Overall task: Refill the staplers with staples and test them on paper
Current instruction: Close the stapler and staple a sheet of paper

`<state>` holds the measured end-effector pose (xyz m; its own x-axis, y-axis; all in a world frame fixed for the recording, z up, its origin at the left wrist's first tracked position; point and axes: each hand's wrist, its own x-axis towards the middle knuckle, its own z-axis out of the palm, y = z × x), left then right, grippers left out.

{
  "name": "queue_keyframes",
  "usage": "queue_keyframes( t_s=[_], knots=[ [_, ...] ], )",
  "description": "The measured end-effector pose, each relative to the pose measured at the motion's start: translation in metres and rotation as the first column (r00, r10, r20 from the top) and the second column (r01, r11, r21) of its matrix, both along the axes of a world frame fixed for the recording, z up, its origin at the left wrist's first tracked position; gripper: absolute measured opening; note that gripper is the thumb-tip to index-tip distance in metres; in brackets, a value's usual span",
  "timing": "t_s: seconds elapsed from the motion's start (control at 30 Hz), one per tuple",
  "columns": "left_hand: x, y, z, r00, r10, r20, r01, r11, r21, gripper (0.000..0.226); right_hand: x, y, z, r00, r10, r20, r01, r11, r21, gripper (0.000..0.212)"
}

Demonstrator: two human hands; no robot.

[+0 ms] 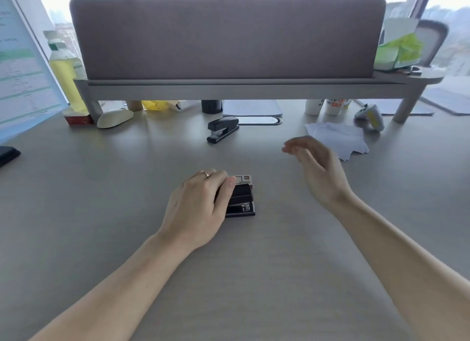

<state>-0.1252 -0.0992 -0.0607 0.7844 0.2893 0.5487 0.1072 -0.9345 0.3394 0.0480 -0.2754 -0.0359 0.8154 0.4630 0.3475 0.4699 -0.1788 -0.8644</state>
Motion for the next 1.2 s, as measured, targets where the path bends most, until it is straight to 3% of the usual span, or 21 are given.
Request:
queue_keyframes(
  t_s=[0.1, 0.23, 0.33, 0.47, 0.67, 0.8, 0.87, 0.97, 1.07, 1.2],
  knots=[
    [0.002, -0.004, 0.000, 0.999, 0.005, -0.041, -0.004, 0.999, 0.046, 0.041, 0.056, -0.007, 0.002, 0.967, -0.238, 0.096, 0.256, 0.921, -0.295, 0.026],
    [0.001, -0.004, 0.001, 0.999, -0.006, -0.044, 0.007, 1.000, 0.030, 0.040, 0.098, -0.018, -0.013, 0.938, -0.264, 0.225, 0.347, 0.712, -0.611, 0.058],
    [0.001, -0.003, 0.002, 0.999, -0.006, -0.044, 0.007, 1.000, 0.020, 0.041, 0.107, -0.018, -0.019, 0.925, -0.283, 0.252, 0.378, 0.661, -0.648, 0.060],
    [0.002, -0.003, 0.001, 0.999, -0.009, -0.052, 0.009, 1.000, 0.009, 0.044, 0.109, -0.016, -0.016, 0.879, -0.276, 0.389, 0.474, 0.592, -0.651, 0.041],
    [0.001, -0.004, 0.002, 0.999, 0.000, -0.046, 0.001, 1.000, 0.014, 0.041, 0.109, -0.017, -0.020, 0.828, -0.229, 0.512, 0.535, 0.594, -0.600, 0.036],
    [0.002, -0.004, 0.002, 0.999, -0.006, -0.048, 0.007, 1.000, 0.019, 0.042, 0.110, -0.025, -0.010, 0.775, -0.176, 0.607, 0.571, 0.607, -0.553, 0.020],
    [0.002, -0.003, 0.002, 0.999, -0.004, -0.049, 0.005, 1.000, 0.024, 0.042, 0.111, -0.026, 0.002, 0.728, -0.191, 0.659, 0.590, 0.665, -0.458, 0.017],
    [0.001, -0.003, 0.002, 0.998, 0.000, -0.058, 0.002, 0.999, 0.036, 0.039, 0.101, -0.022, 0.025, 0.667, -0.312, 0.676, 0.568, 0.800, -0.192, 0.025],
    [0.000, -0.004, 0.002, 0.997, 0.008, -0.073, -0.003, 0.998, 0.060, 0.039, 0.056, -0.010, 0.042, 0.758, -0.401, 0.514, 0.427, 0.901, 0.074, 0.022],
    [-0.003, -0.005, 0.003, 0.998, 0.007, -0.063, -0.004, 0.999, 0.049, 0.038, -0.005, 0.012, 0.031, 0.955, -0.284, 0.082, 0.251, 0.925, 0.284, 0.060]
  ],
)
